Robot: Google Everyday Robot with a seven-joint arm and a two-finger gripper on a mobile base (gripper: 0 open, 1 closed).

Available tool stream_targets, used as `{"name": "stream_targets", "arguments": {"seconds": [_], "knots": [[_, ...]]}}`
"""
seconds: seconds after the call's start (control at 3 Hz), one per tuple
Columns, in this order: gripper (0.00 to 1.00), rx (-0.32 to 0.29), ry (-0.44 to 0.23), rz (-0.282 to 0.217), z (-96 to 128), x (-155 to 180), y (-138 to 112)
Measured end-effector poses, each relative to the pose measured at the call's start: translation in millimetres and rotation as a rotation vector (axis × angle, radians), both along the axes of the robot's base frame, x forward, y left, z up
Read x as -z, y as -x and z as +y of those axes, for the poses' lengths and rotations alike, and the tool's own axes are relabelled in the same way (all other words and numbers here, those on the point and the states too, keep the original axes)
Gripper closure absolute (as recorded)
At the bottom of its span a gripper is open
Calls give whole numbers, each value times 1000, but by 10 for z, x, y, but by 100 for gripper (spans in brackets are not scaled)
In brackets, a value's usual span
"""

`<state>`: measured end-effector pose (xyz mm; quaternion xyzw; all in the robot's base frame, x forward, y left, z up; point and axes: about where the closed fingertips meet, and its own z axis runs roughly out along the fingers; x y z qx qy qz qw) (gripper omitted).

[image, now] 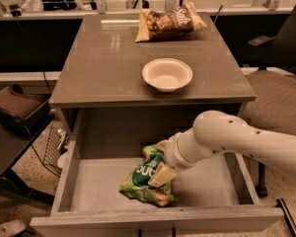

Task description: Pick green rice chip bag from top drawer and place on counter

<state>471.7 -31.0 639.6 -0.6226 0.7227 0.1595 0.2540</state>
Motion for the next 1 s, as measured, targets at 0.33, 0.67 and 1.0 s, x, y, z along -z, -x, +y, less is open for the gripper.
{"name": "stream_targets", "arguments": {"seconds": [0.33, 0.67, 1.0], "knots": [[100, -15, -78, -26, 14, -491, 57], [100, 23, -161, -49, -238, -1126, 153], [100, 79, -211, -61, -553, -1780, 238]]}}
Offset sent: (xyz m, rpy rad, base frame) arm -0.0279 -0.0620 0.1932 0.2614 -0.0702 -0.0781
